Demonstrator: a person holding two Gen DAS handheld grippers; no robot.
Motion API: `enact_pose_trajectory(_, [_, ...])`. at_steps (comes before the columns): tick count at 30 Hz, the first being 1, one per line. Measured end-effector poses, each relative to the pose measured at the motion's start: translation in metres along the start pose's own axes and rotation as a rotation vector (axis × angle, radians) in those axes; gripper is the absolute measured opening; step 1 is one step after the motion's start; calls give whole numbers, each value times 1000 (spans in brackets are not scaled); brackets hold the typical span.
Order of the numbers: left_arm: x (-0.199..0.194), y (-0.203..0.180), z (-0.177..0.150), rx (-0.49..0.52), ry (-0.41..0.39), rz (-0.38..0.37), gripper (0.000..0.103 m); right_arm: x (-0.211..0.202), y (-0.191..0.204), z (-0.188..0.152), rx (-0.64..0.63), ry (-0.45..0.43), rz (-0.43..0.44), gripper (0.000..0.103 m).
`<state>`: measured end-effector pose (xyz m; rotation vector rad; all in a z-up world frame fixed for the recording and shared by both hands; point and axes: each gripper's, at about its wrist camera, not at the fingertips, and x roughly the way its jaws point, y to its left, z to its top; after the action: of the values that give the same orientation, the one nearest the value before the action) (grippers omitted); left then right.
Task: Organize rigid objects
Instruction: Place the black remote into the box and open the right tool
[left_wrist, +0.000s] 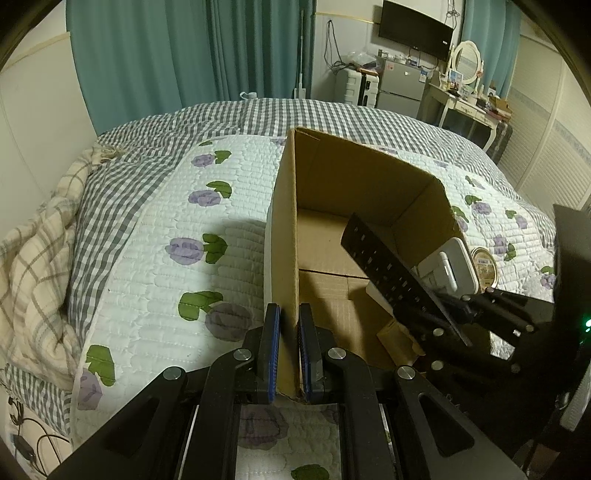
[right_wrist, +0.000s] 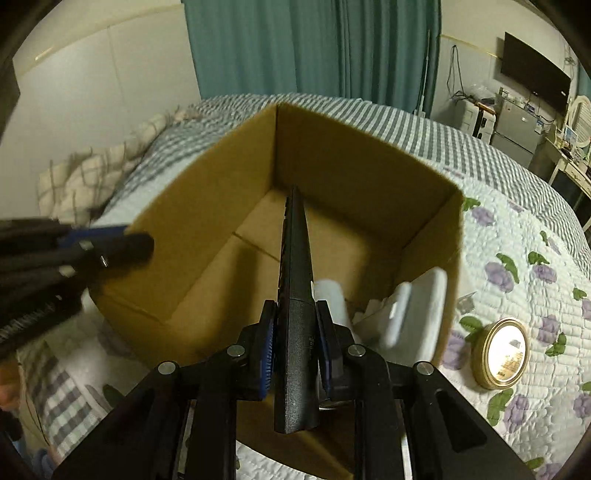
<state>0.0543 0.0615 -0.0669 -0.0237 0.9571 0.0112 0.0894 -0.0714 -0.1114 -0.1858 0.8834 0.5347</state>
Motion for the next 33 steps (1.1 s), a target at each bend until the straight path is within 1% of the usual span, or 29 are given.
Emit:
enact_pose_trajectory(6, [0, 0, 0, 0, 0, 0, 9, 1, -2, -2, 4, 2, -5, 20])
enact_pose_trajectory(7, [0, 0, 0, 0, 0, -2, 9, -1, -2, -2, 1, 2, -15, 22])
enact_pose_trajectory(9, [0, 0, 0, 0, 1, 2, 9, -11, -1, -1, -7, -23, -52, 40])
enact_pose_trajectory(10, [0, 0, 0, 0, 1, 1, 9, -19, -2, 0, -8, -42, -57, 56])
enact_pose_trajectory(11, [1, 0, 0, 0, 0, 4, 9, -28, -4, 2, -4, -63, -56, 59])
enact_pose_trajectory(14, [1, 1, 1, -1, 0, 4, 9, -53, -11, 7, 1, -109, -55, 59])
enact_pose_trajectory(16, [1, 1, 1, 0, 0, 4, 9, -69, -18, 10, 4, -134, -77, 60])
enact_pose_trajectory(21, [0, 2, 3, 2, -3, 7, 9, -110, -51, 10, 40, -192, -146, 64])
enact_pose_trajectory(23, [-1, 2, 4, 3, -3, 10, 9, -123, -68, 8, 62, -207, -194, 73])
enact_pose_trajectory(26, [-1, 2, 5, 3, -3, 15, 9, -132, -95, 1, 96, -204, -257, 76])
enact_pose_trajectory(28, [-2, 0, 4, 3, -3, 16, 10, -132, -113, -5, 124, -184, -295, 80])
enact_pose_trajectory(33, [-1, -1, 3, 7, -2, 24, 9, -120, -148, -21, 165, -132, -362, 80])
